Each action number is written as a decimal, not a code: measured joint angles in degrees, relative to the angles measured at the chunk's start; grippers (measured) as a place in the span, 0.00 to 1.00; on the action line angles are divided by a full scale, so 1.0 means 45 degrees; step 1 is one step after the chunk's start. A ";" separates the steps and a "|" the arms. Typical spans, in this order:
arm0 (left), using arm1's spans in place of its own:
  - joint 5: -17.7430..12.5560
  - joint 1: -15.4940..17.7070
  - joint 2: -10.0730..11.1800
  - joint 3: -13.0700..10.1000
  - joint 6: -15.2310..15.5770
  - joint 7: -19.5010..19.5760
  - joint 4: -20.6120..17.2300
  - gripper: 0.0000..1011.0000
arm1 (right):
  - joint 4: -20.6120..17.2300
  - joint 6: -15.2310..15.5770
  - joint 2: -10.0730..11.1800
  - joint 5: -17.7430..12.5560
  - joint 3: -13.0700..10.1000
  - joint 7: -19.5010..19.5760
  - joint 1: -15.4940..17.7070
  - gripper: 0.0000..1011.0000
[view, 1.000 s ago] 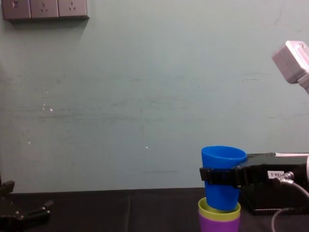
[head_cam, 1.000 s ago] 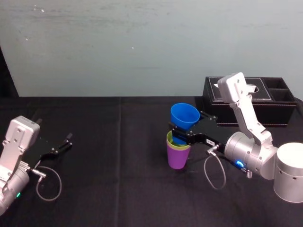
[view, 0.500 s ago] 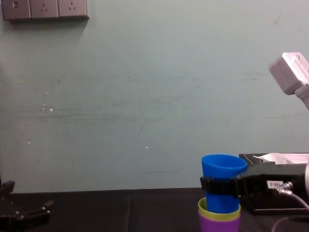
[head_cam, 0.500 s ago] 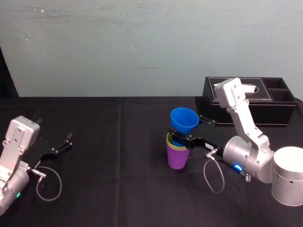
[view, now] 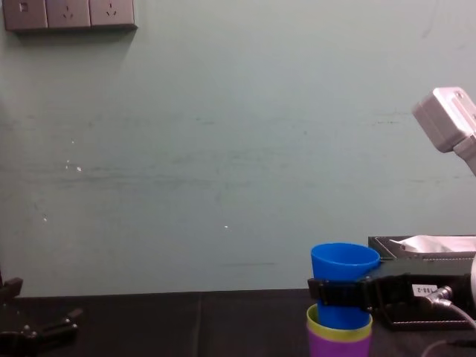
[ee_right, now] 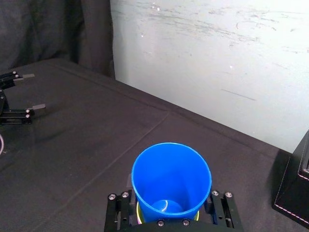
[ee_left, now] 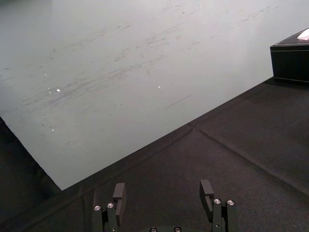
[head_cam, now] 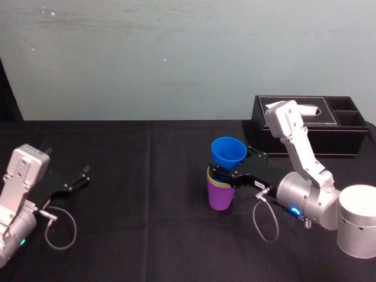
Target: Stack the three plastic cups sequentially using one hand.
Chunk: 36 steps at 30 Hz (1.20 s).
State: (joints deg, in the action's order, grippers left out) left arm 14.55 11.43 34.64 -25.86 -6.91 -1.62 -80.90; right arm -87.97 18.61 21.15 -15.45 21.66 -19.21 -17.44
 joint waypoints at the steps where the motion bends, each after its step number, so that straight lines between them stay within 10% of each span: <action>1: 0.0000 0.0001 0.0000 0.0000 0.0000 0.0000 0.0000 0.99 | 0.0000 0.0000 -0.0001 -0.0001 -0.0001 0.0000 -0.0001 0.77; 10: 0.0001 0.0001 0.0000 0.0000 0.0000 -0.0001 0.0000 0.99 | -0.0002 0.0003 -0.0006 -0.0012 -0.0012 -0.0004 -0.0011 0.99; 19: 0.0001 0.0000 0.0000 0.0000 0.0000 0.0000 0.0000 0.99 | -0.0010 -0.0022 -0.0016 -0.0032 -0.0039 -0.0002 -0.0007 0.99; 36: 0.0000 0.0000 0.0000 0.0000 0.0000 0.0000 0.0000 0.99 | -0.1562 -0.1639 0.0165 -0.0349 -0.1605 0.0846 0.1912 0.99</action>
State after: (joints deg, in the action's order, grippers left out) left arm 14.55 11.43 34.65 -25.86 -6.91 -1.62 -80.90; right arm -95.00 11.24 21.89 -17.02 14.44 -15.40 -8.83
